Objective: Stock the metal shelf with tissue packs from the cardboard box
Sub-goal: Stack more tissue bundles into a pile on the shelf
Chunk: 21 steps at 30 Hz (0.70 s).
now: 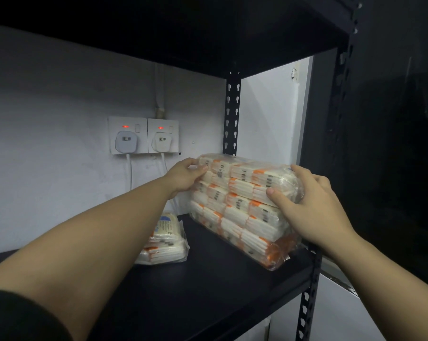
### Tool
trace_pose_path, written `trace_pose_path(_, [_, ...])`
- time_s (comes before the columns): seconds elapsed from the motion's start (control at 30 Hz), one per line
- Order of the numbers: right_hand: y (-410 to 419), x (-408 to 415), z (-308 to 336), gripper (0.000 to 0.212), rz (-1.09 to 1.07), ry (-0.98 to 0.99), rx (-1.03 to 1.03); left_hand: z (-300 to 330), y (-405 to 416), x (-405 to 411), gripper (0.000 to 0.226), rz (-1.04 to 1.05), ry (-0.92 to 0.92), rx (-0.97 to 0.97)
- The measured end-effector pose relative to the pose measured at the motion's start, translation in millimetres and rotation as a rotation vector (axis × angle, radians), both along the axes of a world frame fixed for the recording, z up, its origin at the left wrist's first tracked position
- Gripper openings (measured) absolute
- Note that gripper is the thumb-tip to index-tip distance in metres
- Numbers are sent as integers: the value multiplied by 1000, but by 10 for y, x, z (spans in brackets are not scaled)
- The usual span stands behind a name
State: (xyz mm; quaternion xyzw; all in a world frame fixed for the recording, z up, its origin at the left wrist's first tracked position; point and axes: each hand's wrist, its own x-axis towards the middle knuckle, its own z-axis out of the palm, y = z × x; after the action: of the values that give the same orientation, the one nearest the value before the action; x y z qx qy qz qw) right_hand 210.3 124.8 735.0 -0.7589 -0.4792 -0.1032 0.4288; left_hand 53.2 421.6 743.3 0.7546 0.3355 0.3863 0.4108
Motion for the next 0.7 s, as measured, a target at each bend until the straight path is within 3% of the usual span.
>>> trace_pose_path(0.23, [-116,-1,80,105,-24,-89,-124,-32,32,-214,74,42,92,47])
trace_pose_path(0.37, [-223,-124,139,104,-122,-259,-135,30,-177,-439,70,63,183,147])
trace_pose_path(0.57, [-284,-462,39,88,-122,-483,-9,-65,-537,-1040,53,48,576,417])
trace_pose_path(0.7, [-226,-733,-105,74,-45,-547,33,-251,-736,-1467,62,66,798,469])
